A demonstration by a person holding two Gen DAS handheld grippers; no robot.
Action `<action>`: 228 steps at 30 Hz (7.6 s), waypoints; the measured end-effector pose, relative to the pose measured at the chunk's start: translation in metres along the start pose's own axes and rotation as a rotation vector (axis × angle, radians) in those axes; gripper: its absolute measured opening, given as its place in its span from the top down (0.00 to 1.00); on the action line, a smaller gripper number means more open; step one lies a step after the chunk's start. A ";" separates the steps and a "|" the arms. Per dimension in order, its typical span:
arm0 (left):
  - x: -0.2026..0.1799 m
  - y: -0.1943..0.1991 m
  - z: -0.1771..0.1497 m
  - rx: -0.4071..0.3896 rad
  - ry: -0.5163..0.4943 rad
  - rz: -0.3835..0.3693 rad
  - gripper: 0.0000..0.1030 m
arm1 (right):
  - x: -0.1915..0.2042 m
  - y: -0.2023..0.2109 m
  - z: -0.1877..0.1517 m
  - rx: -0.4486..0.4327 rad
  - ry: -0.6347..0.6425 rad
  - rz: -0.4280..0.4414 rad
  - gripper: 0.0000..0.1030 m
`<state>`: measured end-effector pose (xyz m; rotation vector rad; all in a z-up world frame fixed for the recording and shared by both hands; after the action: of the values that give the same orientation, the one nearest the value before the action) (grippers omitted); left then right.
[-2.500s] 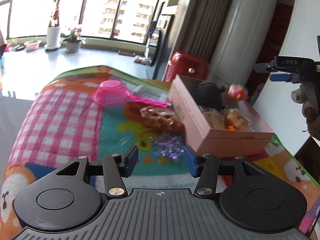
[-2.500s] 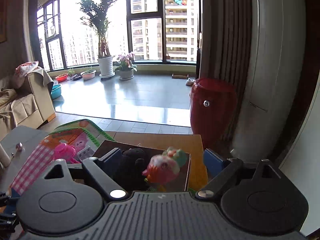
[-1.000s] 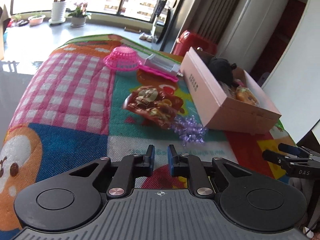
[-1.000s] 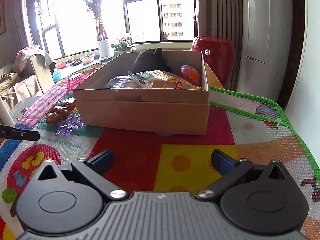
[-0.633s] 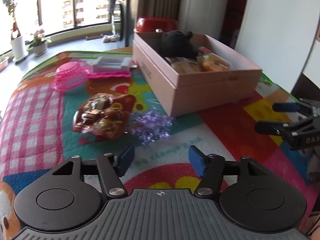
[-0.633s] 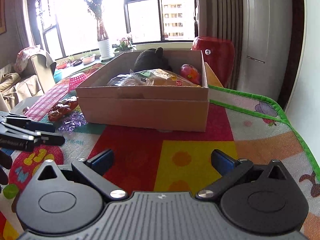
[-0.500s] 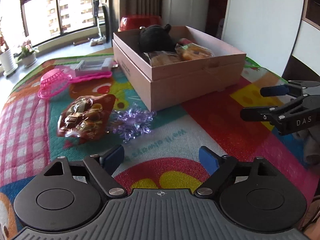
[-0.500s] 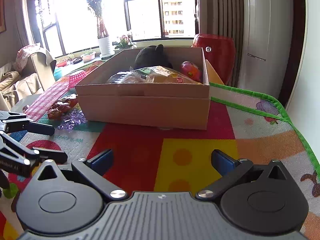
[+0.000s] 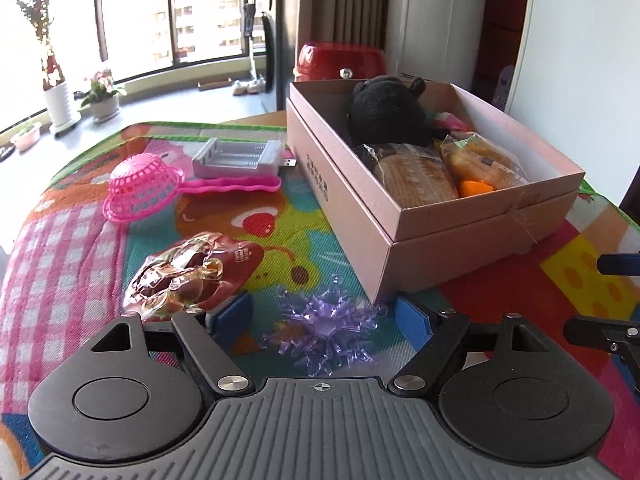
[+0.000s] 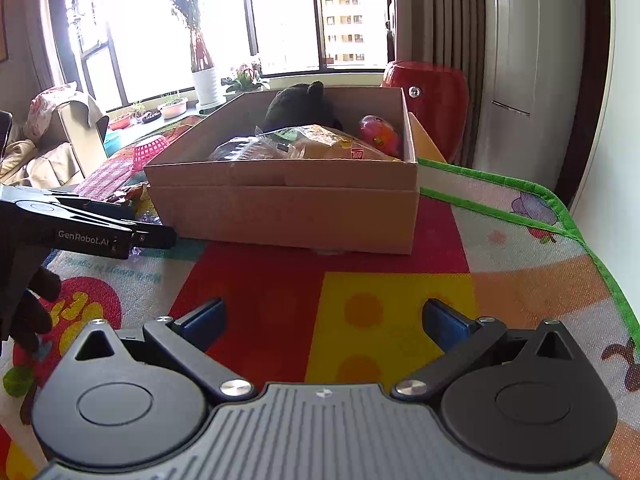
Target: Organize objects
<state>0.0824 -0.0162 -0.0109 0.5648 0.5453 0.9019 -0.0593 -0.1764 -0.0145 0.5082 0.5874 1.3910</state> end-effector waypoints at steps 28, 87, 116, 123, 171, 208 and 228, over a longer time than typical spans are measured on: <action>0.065 0.161 -0.100 -0.263 0.349 0.154 0.36 | 0.253 -0.059 0.101 -0.056 0.399 0.176 0.00; -0.039 0.109 -0.073 -0.054 0.097 -0.101 0.36 | 0.042 0.025 0.010 0.064 0.187 0.110 0.27; -0.012 0.065 0.019 -0.254 0.090 -0.131 0.38 | -0.025 0.066 0.052 -0.079 0.036 0.056 0.27; 0.014 0.078 -0.030 -0.203 0.198 -0.094 0.38 | 0.007 0.039 0.151 -0.220 0.047 0.062 0.26; 0.098 0.133 -0.079 -0.466 0.505 0.084 0.38 | 0.207 -0.029 0.083 0.295 0.400 0.325 0.68; 0.058 0.022 0.028 -0.128 0.296 0.083 0.71 | 0.091 0.028 0.011 -0.016 0.303 0.072 0.47; 0.013 0.074 -0.035 0.007 0.187 -0.041 0.85 | 0.099 0.031 0.016 -0.052 0.284 0.107 0.29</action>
<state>0.0247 0.0392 0.0096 0.4765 0.7271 0.9194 -0.0647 -0.0740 0.0093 0.3054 0.7591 1.5896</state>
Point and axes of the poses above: each gripper's, at about its wrist camera, not at the fingertips, and y roughly against the way its jaws point, x to its left, z to its top, the point moved 2 cm from there along -y, roughly the way its jaws point, and after that the axes turned 15 degrees about -z, right-handed, at the moved point
